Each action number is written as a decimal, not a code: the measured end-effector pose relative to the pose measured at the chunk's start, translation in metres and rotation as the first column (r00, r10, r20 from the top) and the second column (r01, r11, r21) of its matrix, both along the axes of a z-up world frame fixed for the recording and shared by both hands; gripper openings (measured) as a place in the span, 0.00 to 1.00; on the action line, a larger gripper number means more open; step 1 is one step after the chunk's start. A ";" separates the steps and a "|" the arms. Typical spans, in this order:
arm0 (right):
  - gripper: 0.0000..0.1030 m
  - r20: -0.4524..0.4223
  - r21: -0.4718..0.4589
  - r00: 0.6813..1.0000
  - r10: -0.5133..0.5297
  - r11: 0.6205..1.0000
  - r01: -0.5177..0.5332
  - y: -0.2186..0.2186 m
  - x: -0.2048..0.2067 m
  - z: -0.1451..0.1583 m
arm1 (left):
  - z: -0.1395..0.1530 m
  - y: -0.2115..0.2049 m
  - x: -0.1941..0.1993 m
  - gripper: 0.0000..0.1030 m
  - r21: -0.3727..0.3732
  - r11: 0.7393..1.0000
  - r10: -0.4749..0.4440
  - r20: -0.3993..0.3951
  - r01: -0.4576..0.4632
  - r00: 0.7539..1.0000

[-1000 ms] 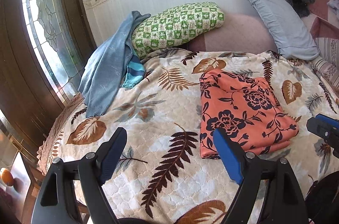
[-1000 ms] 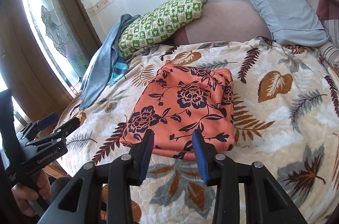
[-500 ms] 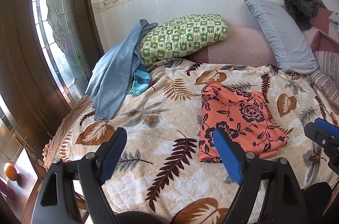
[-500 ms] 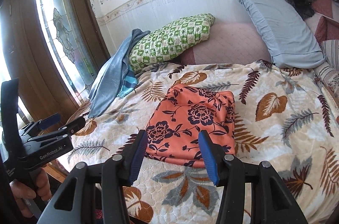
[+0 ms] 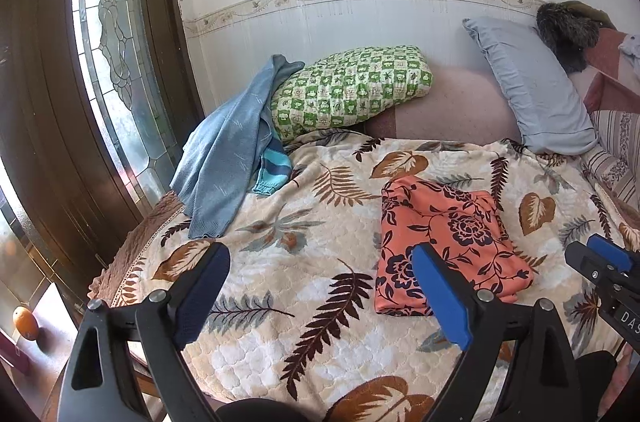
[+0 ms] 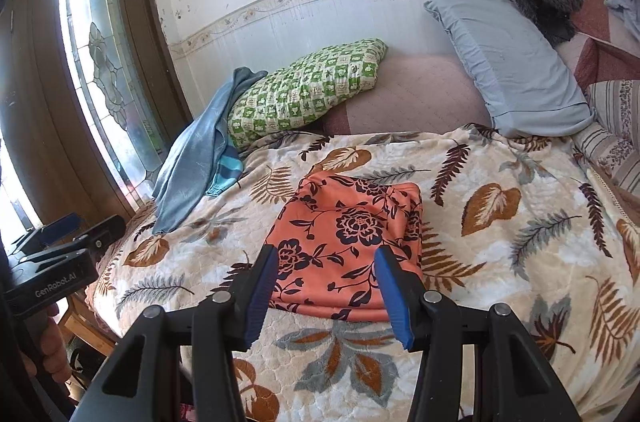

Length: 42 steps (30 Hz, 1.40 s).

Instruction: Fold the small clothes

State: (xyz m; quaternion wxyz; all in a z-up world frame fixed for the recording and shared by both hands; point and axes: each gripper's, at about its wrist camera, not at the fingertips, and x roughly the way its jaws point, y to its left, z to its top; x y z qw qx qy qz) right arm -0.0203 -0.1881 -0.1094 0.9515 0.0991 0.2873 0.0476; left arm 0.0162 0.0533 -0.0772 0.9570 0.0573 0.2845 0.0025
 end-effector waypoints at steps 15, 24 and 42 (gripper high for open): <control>0.52 0.015 -0.014 0.999 -0.035 0.999 0.035 -0.004 -0.012 0.008 | 0.008 0.006 -0.011 0.93 -0.009 1.000 0.007 0.016 -0.007 1.000; 0.52 0.014 -0.031 0.999 -0.047 0.998 0.047 -0.003 -0.013 0.011 | 0.011 0.012 -0.012 0.93 -0.016 1.000 0.011 0.018 -0.010 1.000; 0.52 0.027 -0.055 0.996 -0.080 0.995 0.081 0.004 -0.013 0.033 | 0.033 0.026 -0.008 0.93 -0.020 1.000 0.006 0.033 -0.006 0.999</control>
